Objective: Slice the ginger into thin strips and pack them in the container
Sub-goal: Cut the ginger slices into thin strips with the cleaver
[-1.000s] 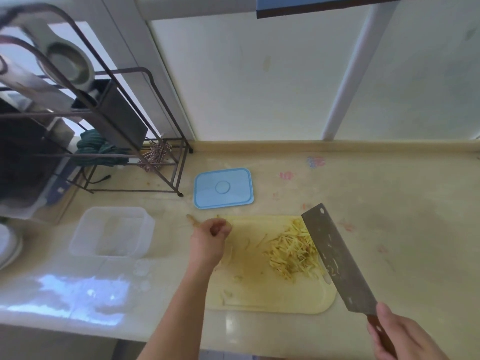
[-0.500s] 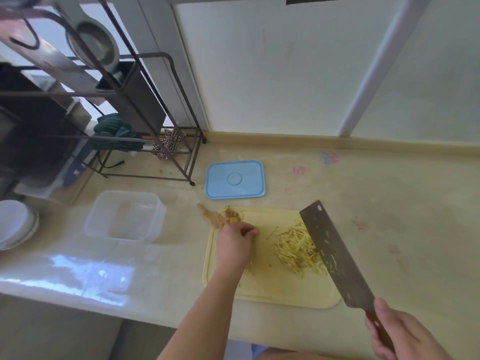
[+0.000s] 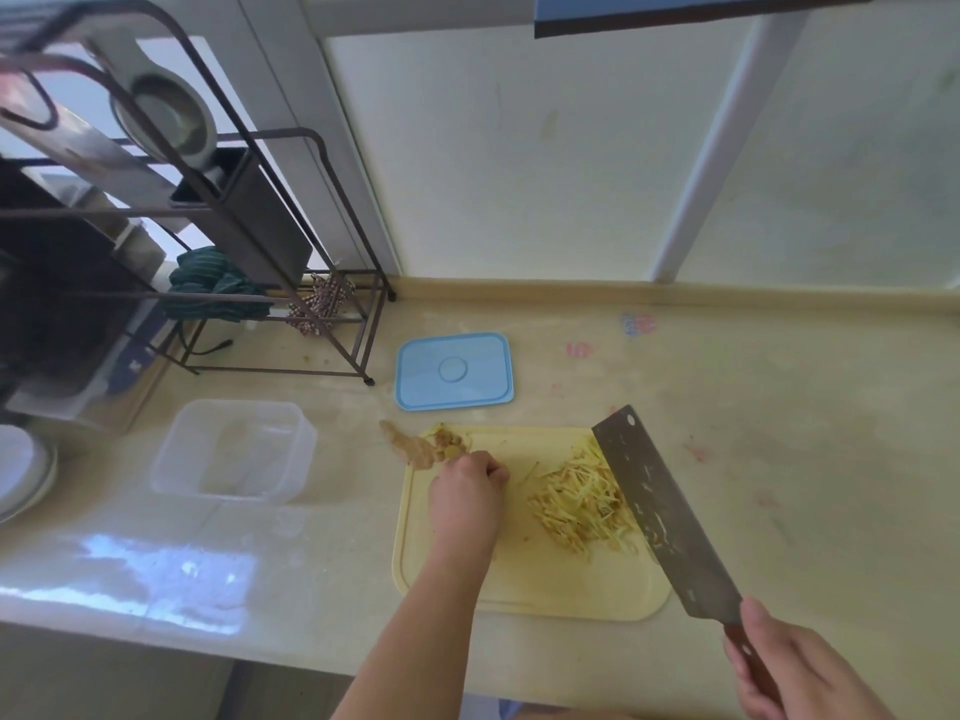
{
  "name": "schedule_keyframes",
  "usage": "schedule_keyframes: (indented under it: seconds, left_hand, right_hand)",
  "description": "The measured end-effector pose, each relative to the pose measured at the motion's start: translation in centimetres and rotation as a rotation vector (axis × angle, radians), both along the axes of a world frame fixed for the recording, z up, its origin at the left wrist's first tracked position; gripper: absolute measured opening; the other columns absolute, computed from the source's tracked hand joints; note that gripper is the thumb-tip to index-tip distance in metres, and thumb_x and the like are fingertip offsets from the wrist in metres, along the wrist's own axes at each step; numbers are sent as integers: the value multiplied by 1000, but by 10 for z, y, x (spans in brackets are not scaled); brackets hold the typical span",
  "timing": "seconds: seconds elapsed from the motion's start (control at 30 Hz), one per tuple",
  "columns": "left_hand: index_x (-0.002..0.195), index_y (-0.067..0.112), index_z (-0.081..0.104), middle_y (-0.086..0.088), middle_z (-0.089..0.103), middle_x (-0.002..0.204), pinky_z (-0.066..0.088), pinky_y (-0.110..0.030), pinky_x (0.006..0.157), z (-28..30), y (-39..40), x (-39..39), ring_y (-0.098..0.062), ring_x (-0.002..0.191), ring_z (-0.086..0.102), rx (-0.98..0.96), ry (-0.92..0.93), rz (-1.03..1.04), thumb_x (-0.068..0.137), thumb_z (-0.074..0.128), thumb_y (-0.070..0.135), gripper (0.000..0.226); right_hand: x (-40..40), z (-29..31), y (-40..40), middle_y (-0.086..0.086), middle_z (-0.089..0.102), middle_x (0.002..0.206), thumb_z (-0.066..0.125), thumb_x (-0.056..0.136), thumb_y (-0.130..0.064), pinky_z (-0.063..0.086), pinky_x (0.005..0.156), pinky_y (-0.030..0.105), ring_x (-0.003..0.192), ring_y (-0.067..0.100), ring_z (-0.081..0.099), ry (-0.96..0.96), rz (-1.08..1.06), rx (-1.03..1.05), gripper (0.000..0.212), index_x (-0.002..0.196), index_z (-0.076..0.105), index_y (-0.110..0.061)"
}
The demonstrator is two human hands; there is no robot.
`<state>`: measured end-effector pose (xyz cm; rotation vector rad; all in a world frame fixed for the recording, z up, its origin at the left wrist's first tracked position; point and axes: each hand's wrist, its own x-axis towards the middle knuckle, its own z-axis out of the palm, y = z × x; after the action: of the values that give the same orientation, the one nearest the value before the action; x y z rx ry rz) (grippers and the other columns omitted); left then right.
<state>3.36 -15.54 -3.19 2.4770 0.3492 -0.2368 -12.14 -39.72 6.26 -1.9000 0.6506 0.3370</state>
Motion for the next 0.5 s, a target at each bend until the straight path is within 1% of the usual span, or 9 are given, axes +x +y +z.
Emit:
schedule_keyframes:
  seconds: [0.1,0.17,0.3,0.37,0.43,0.5]
  left_hand:
    - [88,15,73,-1,70,90,48,-37,81,4,-3,3,-24,88,61,156,28,-68,94,63,26,16]
    - [89,17,71,1,70,92,44,-36,86,6,-6,5,-23,94,60,225,63,-99,94,63,30,16]
    - [93,17,67,0,69,95,43,-38,93,10,-9,12,-23,100,60,280,134,-97,94,64,32,15]
    - [98,16,66,-1,68,99,41,-37,94,10,-11,12,-24,106,58,302,152,-99,96,62,33,17]
    - [104,14,62,-3,65,108,37,-37,95,12,-14,10,-25,115,51,329,175,-121,99,56,32,20]
    - [109,12,60,-5,62,115,35,-38,97,13,-17,6,-27,122,44,367,184,-165,101,50,31,23]
  right_hand:
    - [-1,3,-2,9,44,43,44,34,-103,29,41,21,40,17,38,13,-3,9,107,60,53,1]
    - [0,3,-4,8,44,43,43,35,-103,30,41,21,40,18,38,16,3,20,107,60,53,1]
    - [-1,1,-6,8,43,43,43,37,-103,30,43,22,41,19,38,17,25,57,106,60,52,0]
    - [-2,-2,-7,9,45,43,45,37,-102,31,42,22,41,19,40,-2,-8,59,108,60,53,3]
    - [-2,-2,-8,9,45,43,46,37,-102,30,43,22,41,19,40,4,-7,75,107,61,53,3]
    - [-2,-2,-7,8,43,43,45,38,-101,30,43,22,41,19,38,22,4,101,104,60,53,-1]
